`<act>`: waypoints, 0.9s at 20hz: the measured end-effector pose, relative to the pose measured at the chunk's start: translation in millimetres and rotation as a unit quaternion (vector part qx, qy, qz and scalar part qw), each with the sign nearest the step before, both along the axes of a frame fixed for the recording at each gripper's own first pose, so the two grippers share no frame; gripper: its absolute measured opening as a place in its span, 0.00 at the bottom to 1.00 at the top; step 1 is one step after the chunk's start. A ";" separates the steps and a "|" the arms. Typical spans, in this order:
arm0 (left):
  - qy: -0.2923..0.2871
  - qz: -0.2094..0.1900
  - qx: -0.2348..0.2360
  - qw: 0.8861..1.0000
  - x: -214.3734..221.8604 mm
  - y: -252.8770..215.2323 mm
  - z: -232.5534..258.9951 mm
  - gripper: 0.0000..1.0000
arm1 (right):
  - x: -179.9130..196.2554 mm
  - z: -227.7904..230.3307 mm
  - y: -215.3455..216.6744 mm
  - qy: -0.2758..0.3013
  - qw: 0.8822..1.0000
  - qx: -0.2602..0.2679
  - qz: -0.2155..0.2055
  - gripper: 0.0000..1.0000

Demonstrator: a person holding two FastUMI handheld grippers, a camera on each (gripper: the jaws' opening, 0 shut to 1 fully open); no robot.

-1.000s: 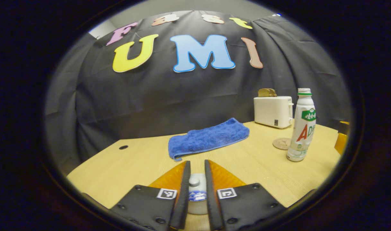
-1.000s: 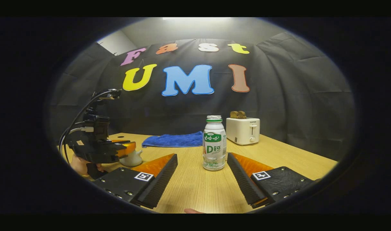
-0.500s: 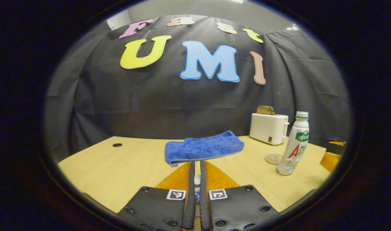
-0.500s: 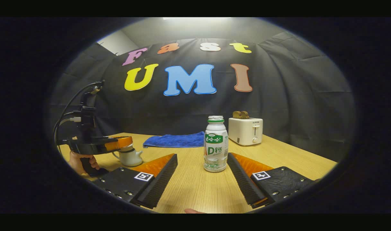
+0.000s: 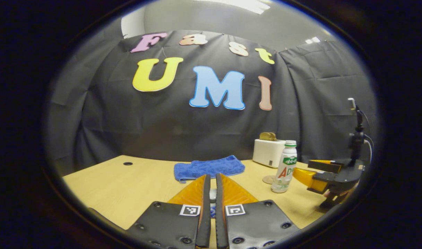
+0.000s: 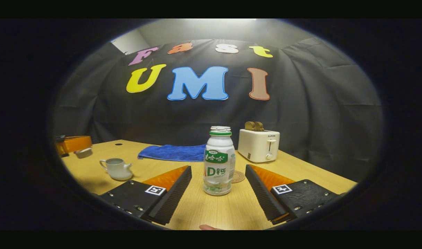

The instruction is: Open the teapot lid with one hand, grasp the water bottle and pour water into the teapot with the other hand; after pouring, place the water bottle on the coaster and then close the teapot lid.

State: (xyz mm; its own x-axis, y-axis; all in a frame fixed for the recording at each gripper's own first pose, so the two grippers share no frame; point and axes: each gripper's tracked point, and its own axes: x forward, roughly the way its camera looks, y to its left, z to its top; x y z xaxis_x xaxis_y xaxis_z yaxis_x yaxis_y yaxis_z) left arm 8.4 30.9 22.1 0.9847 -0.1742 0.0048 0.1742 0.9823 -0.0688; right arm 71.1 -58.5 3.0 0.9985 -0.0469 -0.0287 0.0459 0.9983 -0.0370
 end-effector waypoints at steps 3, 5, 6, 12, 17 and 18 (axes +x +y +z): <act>0.000 -0.013 0.012 1.000 -22.5 -7.1 -4.0 0.12 | 16.2 -10.7 -1.9 0.022 1.000 0.000 -0.005 0.96; -0.005 -0.015 0.023 1.000 -29.7 -8.7 -5.8 0.12 | 22.4 -15.8 -0.8 0.032 0.999 0.011 -0.004 0.96; -0.004 -0.017 0.024 1.000 -30.5 -11.3 -8.9 0.16 | 25.0 -15.3 -1.3 0.034 0.999 0.009 -0.007 0.96; -0.001 -0.032 0.023 0.999 -36.5 -17.1 -11.3 0.16 | 47.7 -28.3 -4.4 0.052 0.999 -0.003 -0.010 0.96; -0.012 -0.030 0.033 0.999 -39.6 -15.8 -4.4 0.16 | 63.3 -31.3 -6.0 0.060 0.998 -0.009 -0.016 0.96; -0.013 -0.028 0.036 0.999 -39.2 -13.9 -4.4 0.12 | 66.7 -30.4 -7.6 0.060 0.998 -0.006 -0.020 0.96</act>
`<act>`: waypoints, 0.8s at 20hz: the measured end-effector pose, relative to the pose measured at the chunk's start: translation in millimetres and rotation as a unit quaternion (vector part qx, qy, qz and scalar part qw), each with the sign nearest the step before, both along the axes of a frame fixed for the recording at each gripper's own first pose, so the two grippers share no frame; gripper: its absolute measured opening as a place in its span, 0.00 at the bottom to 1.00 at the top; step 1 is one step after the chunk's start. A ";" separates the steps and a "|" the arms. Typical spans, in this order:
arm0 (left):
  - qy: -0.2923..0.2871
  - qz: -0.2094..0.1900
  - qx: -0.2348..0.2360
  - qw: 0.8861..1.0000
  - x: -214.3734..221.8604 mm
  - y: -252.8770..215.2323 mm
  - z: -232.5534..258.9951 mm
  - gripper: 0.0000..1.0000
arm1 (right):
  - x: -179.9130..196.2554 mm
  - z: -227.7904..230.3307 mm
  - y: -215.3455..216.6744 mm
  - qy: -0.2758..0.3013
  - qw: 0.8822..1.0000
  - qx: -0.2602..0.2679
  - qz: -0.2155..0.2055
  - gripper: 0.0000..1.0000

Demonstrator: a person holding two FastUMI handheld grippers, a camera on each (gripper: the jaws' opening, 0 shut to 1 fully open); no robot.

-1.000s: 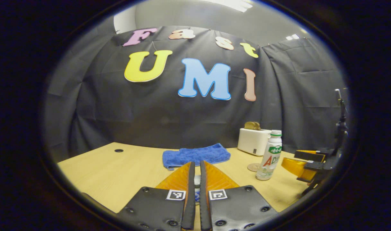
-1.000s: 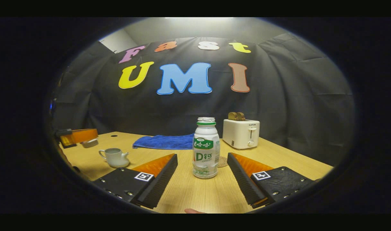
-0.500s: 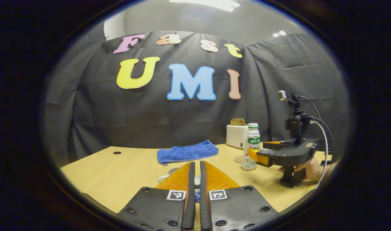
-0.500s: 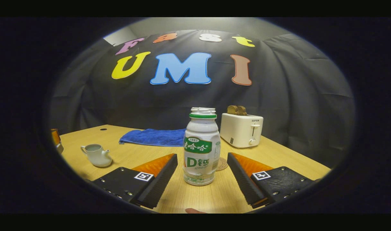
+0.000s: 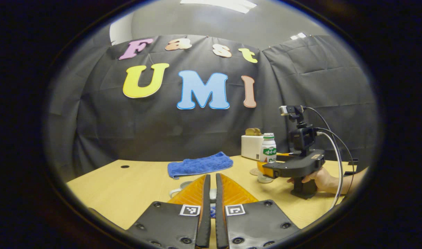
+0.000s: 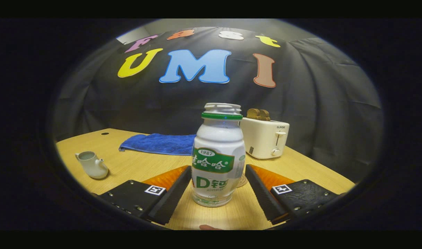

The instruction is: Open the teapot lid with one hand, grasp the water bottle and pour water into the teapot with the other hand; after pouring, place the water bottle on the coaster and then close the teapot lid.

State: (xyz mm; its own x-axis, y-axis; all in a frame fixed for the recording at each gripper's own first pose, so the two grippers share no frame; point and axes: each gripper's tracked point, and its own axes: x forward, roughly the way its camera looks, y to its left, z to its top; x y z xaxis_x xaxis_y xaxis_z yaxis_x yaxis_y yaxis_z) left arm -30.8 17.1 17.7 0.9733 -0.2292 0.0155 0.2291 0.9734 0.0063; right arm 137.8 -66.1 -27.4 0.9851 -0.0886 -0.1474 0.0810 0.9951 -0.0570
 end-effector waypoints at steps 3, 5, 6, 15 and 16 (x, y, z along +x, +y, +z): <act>0.003 0.003 -0.003 1.000 0.5 3.6 -1.9 0.16 | 8.8 -1.3 -2.7 0.002 1.000 0.007 -0.007 0.96; 0.004 0.004 -0.005 1.000 0.1 4.9 -0.8 0.16 | 12.3 -2.5 -2.7 0.007 1.000 0.024 -0.005 0.96; 0.003 0.007 -0.004 1.000 -0.4 7.0 -1.7 0.12 | 13.1 -4.9 0.5 0.011 1.000 0.029 0.002 0.95; -0.004 0.005 0.001 1.000 -6.0 8.2 -4.3 0.16 | -1.8 1.6 22.8 0.008 0.999 -0.016 0.044 0.89; -0.001 0.007 0.006 1.000 -6.4 9.1 -6.7 0.09 | -4.1 3.6 31.3 0.007 0.998 -0.023 0.056 0.73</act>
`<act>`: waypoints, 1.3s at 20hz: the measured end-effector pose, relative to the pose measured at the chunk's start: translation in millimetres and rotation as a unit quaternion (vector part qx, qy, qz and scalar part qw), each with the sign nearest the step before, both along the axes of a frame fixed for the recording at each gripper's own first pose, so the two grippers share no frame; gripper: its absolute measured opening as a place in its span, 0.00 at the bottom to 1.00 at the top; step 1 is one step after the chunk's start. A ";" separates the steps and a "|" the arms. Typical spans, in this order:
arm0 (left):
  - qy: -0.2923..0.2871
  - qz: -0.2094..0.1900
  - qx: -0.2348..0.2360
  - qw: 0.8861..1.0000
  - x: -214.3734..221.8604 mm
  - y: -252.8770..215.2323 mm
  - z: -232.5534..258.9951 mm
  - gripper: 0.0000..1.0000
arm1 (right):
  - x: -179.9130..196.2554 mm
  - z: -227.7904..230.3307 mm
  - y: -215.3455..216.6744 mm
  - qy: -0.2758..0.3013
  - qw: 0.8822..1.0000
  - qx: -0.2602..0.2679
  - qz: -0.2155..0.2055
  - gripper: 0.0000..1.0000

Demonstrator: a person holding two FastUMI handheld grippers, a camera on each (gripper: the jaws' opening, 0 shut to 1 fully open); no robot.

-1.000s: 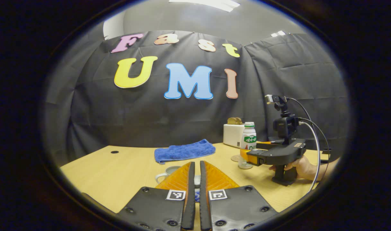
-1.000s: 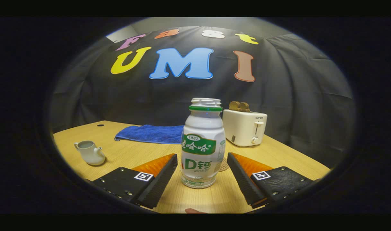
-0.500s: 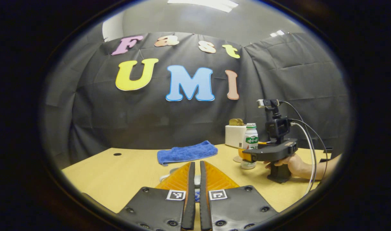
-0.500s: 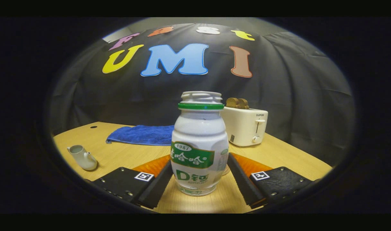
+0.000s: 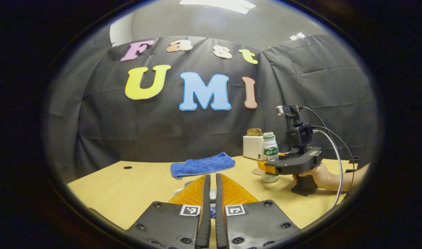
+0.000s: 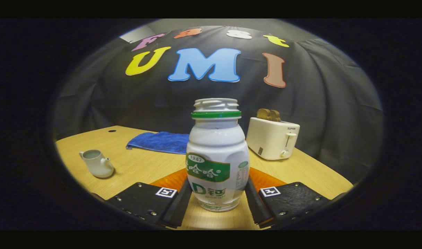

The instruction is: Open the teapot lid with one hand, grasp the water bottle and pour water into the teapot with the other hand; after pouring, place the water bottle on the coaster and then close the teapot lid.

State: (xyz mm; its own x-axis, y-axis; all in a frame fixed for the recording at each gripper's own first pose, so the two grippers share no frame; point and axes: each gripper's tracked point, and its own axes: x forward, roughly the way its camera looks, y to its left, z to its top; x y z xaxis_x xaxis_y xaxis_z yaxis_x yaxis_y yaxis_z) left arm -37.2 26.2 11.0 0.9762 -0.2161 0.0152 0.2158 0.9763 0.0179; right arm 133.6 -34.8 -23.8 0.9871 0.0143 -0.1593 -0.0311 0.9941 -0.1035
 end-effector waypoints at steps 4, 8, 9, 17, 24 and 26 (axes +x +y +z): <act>-0.004 0.006 0.007 1.000 -8.8 7.5 2.1 0.12 | -9.3 12.5 24.7 -0.018 0.999 -0.028 0.031 0.73; -0.005 0.014 -0.010 1.000 -25.8 23.7 3.8 0.16 | -12.1 25.8 47.9 -0.033 0.993 -0.100 0.052 0.72; -0.005 0.012 -0.018 1.000 -29.8 24.7 3.9 0.14 | -11.4 25.3 55.1 -0.032 0.990 -0.126 0.061 0.73; -0.008 0.023 -0.026 0.999 -84.8 42.4 -8.4 0.16 | 0.1 11.5 93.6 -0.019 0.949 -0.297 0.107 0.73; -0.019 0.029 -0.019 0.999 -95.8 46.5 -9.9 0.16 | 11.4 4.8 104.6 -0.018 0.914 -0.391 0.108 0.73; -0.017 0.027 -0.017 0.999 -95.4 44.8 -12.5 0.13 | 15.2 4.6 101.8 -0.014 0.904 -0.414 0.109 0.73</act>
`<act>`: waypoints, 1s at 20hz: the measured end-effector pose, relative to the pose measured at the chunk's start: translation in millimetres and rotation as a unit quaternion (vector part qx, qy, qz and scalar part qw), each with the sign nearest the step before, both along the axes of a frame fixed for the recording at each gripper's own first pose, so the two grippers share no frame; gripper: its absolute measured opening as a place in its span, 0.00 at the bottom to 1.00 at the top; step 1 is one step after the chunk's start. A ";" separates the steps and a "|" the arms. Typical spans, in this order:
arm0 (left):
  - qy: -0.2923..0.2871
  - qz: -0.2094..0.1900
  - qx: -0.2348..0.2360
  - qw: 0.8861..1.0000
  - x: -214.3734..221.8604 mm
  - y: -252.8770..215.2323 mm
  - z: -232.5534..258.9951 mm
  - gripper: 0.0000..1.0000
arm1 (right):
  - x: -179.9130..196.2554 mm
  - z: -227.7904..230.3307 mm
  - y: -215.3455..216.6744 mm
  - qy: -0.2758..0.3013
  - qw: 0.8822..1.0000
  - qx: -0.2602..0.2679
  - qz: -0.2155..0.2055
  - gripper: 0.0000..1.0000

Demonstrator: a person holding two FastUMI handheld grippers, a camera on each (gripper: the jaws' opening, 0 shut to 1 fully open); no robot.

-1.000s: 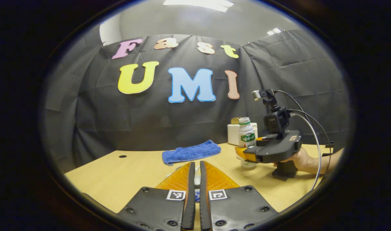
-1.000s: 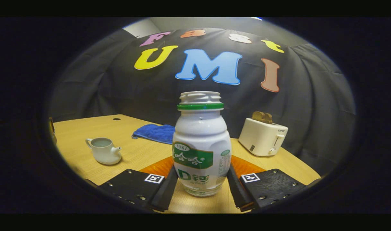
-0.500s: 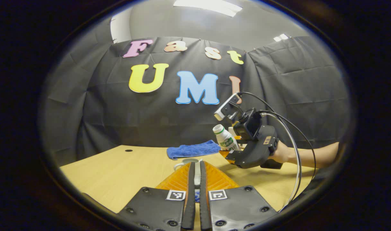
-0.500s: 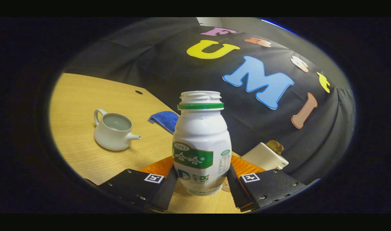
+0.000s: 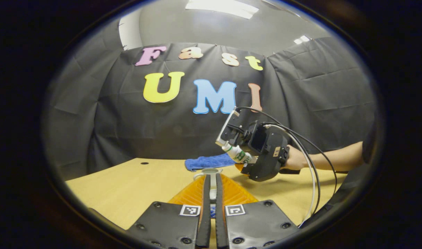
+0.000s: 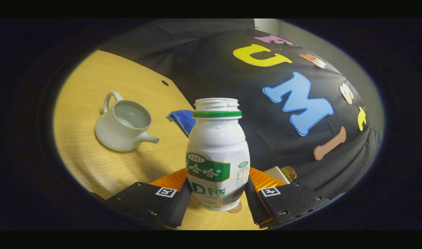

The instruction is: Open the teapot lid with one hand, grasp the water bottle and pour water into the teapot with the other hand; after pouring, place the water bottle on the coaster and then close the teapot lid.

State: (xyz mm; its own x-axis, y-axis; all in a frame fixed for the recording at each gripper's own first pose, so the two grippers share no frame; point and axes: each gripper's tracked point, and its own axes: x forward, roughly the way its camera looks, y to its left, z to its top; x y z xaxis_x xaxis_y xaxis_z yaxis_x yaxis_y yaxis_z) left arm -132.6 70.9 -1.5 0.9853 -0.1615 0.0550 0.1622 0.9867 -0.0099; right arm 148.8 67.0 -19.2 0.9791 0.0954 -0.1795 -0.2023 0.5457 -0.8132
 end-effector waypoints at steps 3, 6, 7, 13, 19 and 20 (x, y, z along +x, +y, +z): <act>0.003 0.003 0.008 1.000 1.5 1.0 -2.4 0.12 | 6.9 -2.6 5.6 -0.002 1.000 -0.026 -0.001 0.73; 0.004 0.006 0.010 1.000 2.0 2.7 -4.5 0.12 | 8.6 -3.8 9.3 -0.006 0.998 -0.055 0.003 0.73; 0.003 0.008 0.012 1.000 2.8 4.0 -4.1 0.12 | 8.8 -3.4 10.9 -0.009 0.998 -0.070 0.004 0.73; 0.002 0.009 0.021 1.000 2.6 3.2 -6.6 0.12 | 10.8 -3.6 20.6 -0.025 0.990 -0.139 0.018 0.73; -0.005 0.012 0.038 0.999 1.4 0.3 -5.4 0.12 | 13.6 2.1 25.7 -0.050 0.979 -0.195 0.026 0.73; -0.003 0.011 0.038 0.999 2.0 0.2 -8.5 0.12 | 13.2 2.7 26.0 -0.053 0.977 -0.206 0.028 0.73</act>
